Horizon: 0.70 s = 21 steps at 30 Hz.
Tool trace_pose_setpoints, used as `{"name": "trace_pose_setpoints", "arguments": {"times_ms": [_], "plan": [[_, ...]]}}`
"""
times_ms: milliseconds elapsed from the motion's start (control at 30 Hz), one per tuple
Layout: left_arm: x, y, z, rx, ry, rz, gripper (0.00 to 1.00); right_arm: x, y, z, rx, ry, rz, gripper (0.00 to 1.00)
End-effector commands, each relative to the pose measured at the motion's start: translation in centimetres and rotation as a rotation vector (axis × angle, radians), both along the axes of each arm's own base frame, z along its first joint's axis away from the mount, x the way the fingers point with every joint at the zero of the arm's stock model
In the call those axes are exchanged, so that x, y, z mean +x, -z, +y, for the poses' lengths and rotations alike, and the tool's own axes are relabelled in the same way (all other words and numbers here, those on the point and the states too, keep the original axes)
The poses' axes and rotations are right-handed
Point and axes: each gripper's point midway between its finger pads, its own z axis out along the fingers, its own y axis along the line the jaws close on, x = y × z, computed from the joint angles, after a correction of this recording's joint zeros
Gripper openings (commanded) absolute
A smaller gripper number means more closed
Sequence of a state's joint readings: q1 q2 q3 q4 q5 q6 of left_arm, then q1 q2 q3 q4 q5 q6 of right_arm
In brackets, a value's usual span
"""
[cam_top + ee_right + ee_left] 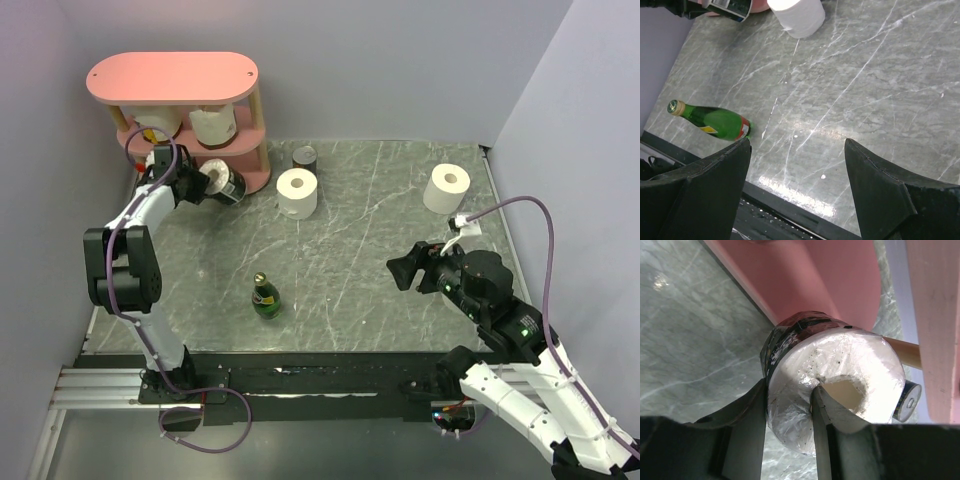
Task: Place and organize the paper towels onto the shelf
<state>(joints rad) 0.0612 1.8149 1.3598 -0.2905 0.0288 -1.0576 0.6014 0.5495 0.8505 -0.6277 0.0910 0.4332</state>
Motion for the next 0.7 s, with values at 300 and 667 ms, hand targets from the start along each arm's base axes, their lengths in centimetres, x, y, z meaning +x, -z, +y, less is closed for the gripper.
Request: {"name": "trace_pose_setpoints", "arguments": {"times_ms": [300,667], "plan": [[2.9,-5.0,0.7,-0.034,-0.101,-0.194,0.57,0.3,-2.7,0.2,0.057,0.002,-0.066,0.82],[-1.1,-7.1,1.9,0.057,-0.111,-0.234,0.65,-0.7,-2.8,-0.2,0.083,-0.001,-0.066,0.82]]}}
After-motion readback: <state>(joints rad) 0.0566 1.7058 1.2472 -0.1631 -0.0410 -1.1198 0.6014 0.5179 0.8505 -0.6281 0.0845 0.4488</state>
